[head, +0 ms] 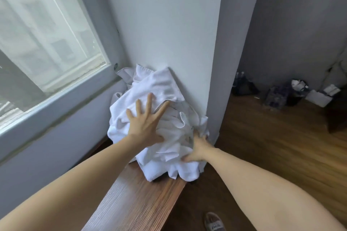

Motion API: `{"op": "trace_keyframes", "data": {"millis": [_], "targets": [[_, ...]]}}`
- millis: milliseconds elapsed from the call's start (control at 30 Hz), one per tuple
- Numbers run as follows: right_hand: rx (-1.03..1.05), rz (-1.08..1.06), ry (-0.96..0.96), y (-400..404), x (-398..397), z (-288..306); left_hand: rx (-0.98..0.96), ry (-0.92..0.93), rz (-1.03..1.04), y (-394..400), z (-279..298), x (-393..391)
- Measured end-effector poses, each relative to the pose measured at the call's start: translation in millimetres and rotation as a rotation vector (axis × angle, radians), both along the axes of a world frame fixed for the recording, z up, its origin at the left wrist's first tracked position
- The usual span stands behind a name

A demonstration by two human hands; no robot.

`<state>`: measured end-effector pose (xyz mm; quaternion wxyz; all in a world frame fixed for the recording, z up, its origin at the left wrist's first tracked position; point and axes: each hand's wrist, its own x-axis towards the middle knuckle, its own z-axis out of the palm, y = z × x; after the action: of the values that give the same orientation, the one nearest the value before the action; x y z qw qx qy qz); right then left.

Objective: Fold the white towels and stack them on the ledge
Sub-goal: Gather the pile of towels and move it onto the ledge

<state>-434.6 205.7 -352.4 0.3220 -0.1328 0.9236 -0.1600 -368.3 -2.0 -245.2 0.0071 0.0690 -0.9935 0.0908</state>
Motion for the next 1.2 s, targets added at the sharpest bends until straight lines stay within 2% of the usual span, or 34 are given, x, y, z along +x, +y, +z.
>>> {"op": "trace_keyframes", "data": {"millis": [167,233,333,433,567,733,900,1033,1100,1200], "targets": [[-0.051,0.118,-0.002,-2,-37,-6,0.128,0.016,0.043,-17,9,-10],[-0.075,0.223,0.011,-1,-40,37,0.181,0.027,0.016,-25,17,-7],[-0.025,0.383,0.082,-3,-52,94,0.365,0.105,0.001,-39,27,0],[-0.058,0.333,0.187,-5,-60,139,0.53,0.189,0.088,-54,32,5],[-0.197,0.219,0.186,-17,-67,184,0.681,0.204,0.184,-63,31,9],[-0.413,0.071,0.175,-53,-70,216,0.681,0.065,0.278,-69,25,14],[-0.55,0.013,0.283,-96,-63,247,0.789,0.052,0.421,-68,19,15],[-0.656,0.018,0.258,-118,-55,242,0.819,0.021,0.481,-72,14,11],[-0.83,-0.017,0.164,-115,-51,225,0.839,0.032,0.518,-71,12,12],[-1.07,-0.184,0.026,-97,-45,190,0.851,0.099,0.555,-65,4,13]]}}
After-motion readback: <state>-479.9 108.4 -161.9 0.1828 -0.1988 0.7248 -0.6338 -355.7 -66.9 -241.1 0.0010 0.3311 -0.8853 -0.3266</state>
